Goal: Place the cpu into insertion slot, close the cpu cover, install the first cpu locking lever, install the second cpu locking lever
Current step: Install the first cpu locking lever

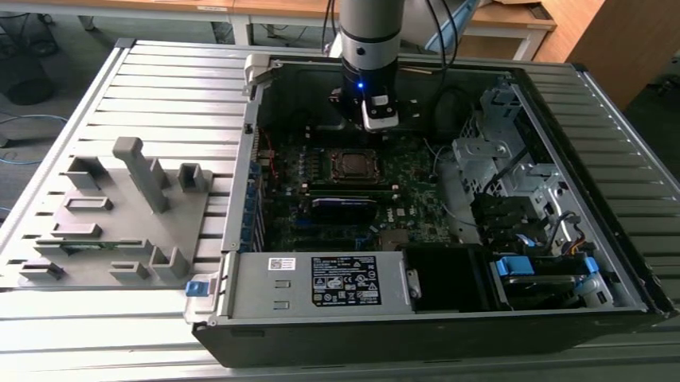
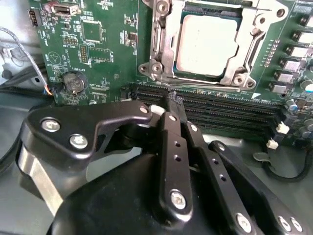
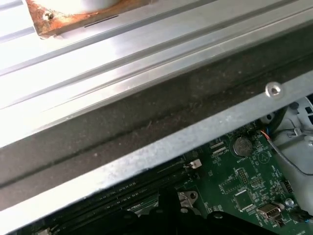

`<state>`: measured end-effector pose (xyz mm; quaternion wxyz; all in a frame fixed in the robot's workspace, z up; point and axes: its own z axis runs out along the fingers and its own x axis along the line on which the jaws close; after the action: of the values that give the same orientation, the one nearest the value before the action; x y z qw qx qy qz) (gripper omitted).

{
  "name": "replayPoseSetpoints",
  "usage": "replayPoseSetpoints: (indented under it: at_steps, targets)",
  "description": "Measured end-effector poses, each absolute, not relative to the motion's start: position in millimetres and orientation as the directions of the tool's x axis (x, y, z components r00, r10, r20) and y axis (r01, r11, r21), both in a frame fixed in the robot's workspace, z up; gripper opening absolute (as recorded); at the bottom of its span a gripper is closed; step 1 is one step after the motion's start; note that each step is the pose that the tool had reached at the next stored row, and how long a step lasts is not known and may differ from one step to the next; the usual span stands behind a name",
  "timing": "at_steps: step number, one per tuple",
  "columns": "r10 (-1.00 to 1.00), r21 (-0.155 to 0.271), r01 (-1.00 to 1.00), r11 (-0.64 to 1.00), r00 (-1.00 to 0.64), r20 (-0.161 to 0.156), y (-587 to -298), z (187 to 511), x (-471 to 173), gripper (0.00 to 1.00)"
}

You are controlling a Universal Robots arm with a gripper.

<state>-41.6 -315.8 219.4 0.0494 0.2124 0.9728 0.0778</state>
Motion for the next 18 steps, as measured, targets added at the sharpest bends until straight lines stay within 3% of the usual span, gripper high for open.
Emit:
replayPoseSetpoints:
  at_steps: [18]
  targets:
    - [0.368,0.142,0.355,0.924,-0.927,-0.075,-329.1,219.1,-46.5,0.11]
